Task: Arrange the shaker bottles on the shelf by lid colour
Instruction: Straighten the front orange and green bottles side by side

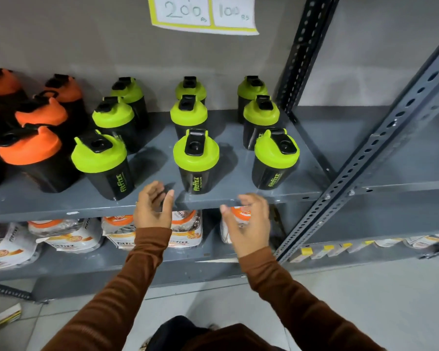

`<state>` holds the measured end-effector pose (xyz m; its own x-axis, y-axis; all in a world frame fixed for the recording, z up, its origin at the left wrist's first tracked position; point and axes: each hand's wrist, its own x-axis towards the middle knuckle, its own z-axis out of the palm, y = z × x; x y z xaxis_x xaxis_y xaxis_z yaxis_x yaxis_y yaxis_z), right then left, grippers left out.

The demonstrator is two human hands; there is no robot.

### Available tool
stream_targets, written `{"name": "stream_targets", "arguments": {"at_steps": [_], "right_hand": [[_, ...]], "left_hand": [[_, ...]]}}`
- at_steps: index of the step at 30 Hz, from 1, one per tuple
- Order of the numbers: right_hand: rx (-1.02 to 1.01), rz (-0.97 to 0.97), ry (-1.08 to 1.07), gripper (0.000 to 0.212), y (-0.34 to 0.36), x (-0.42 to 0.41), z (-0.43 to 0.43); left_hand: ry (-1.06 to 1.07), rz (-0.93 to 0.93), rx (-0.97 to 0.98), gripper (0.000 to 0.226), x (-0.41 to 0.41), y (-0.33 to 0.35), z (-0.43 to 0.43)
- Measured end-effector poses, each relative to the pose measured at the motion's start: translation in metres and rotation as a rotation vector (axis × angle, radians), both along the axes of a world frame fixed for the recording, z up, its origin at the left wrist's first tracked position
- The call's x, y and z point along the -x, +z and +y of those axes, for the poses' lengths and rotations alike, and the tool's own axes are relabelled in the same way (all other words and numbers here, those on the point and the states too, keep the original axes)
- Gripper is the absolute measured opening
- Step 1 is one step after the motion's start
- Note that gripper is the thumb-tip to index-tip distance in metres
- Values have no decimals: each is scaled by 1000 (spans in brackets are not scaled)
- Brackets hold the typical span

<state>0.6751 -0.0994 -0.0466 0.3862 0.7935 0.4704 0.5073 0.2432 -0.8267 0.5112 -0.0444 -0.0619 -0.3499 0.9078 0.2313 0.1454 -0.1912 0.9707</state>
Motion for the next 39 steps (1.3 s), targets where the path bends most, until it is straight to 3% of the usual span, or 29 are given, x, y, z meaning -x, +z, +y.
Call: {"name": "stream_targets", "arguments": {"at_steps": [3, 5, 7, 10, 15, 19, 23, 31, 35, 39], "right_hand": [[-67, -80, 218, 18, 7, 43, 2], [-43, -60, 331, 19, 9, 68, 10], [28, -14, 410, 28, 10, 91, 23], [185, 76, 453, 61, 12, 128, 45], [402, 159, 479, 104, 20, 180, 81], [461, 180, 450, 111, 24, 205, 98], [477, 157, 339, 96, 22, 213, 98], [413, 84, 45, 106, 18, 230, 96], [426, 133, 114, 119, 18, 231, 95], [441, 218, 197, 100, 25, 224, 89]], "left_hand": [[109, 29, -40, 21, 25, -7, -3], [187, 59, -54, 18, 47, -8, -4], [262, 81, -55, 22, 73, -6, -4], [341, 113, -55, 22, 118, 2, -4], [466, 240, -32, 81, 187, 13, 14], [310, 202, 56, 99, 217, 23, 36], [200, 230, 140, 106, 232, 30, 57], [40, 217, 182, 101, 250, 29, 72], [-26, 207, 135, 111, 254, 24, 68], [-156, 221, 151, 117, 263, 25, 72]]}}
